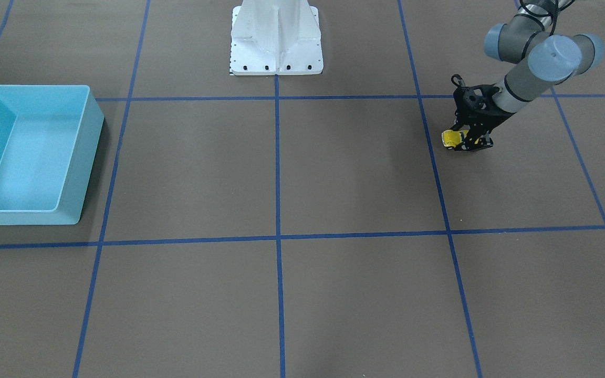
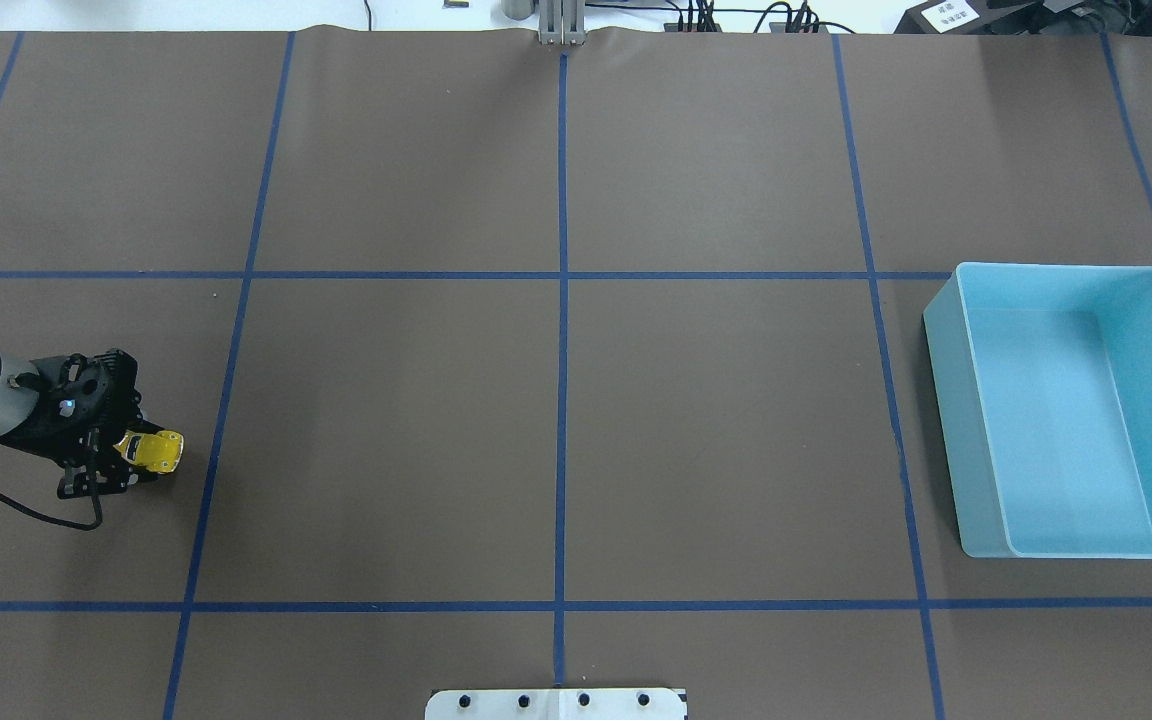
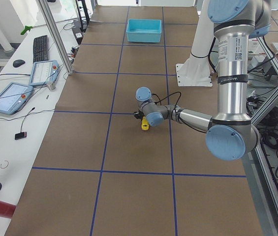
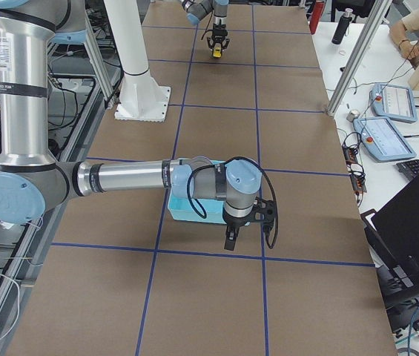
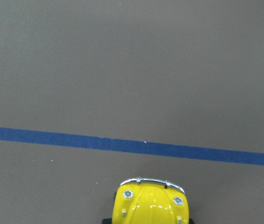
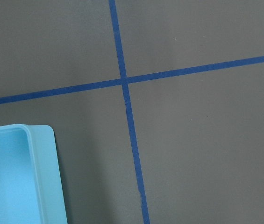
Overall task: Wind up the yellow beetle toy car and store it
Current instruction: 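Press the left gripper on the car and drag it backward to wind it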
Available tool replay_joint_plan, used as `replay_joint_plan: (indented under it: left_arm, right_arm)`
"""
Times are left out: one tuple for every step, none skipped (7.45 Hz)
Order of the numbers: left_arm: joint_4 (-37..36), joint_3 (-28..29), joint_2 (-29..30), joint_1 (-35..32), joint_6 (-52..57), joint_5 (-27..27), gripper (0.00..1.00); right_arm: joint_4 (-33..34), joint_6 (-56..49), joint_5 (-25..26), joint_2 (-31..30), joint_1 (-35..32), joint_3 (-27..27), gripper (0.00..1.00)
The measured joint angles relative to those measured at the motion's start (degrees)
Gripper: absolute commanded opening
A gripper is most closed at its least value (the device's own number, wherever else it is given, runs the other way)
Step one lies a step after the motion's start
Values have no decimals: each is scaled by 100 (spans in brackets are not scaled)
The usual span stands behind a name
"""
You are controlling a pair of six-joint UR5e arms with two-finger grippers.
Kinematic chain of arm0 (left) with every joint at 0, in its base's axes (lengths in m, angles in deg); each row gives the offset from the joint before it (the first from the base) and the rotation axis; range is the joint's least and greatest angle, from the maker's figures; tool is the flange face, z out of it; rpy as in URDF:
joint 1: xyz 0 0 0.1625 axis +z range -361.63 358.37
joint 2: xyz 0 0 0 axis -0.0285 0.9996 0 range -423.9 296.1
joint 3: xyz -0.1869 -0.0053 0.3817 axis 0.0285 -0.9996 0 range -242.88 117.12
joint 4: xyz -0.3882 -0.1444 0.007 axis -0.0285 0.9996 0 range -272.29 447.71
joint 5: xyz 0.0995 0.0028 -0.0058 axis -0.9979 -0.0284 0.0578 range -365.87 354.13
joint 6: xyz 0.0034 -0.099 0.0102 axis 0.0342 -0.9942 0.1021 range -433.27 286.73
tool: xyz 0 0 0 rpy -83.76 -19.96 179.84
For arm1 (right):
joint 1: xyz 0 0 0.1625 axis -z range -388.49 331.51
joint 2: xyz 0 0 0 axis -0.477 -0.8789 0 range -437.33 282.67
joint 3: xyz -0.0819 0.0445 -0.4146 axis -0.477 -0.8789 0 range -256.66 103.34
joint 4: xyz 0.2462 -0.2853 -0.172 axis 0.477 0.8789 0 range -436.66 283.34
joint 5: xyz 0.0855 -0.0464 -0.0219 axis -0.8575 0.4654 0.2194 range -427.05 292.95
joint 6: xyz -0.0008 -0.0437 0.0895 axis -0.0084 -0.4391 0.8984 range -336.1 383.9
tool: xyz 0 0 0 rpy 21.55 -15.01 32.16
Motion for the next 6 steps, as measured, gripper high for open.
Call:
replay_joint_plan:
  left_arm:
    - [3, 3, 8, -30, 0, 38, 0]
    - [3, 25, 14, -43, 5, 54, 0]
    - [4, 52, 14, -46, 14, 60, 0]
    - [8, 67, 14, -48, 23, 62, 0]
    - [17, 79, 5, -49, 32, 64, 0]
    - [49, 101, -7, -49, 37, 68, 0]
  right_arm:
    - [2, 0, -4, 0, 0, -1, 100]
    - [5, 0, -5, 0, 0, 1, 100]
    - [8, 0, -5, 0, 0, 3, 100]
    - [12, 0, -5, 0, 0, 4, 100]
    - [17, 0, -6, -3, 0, 2, 100]
    - [17, 0, -6, -8, 0, -6, 100]
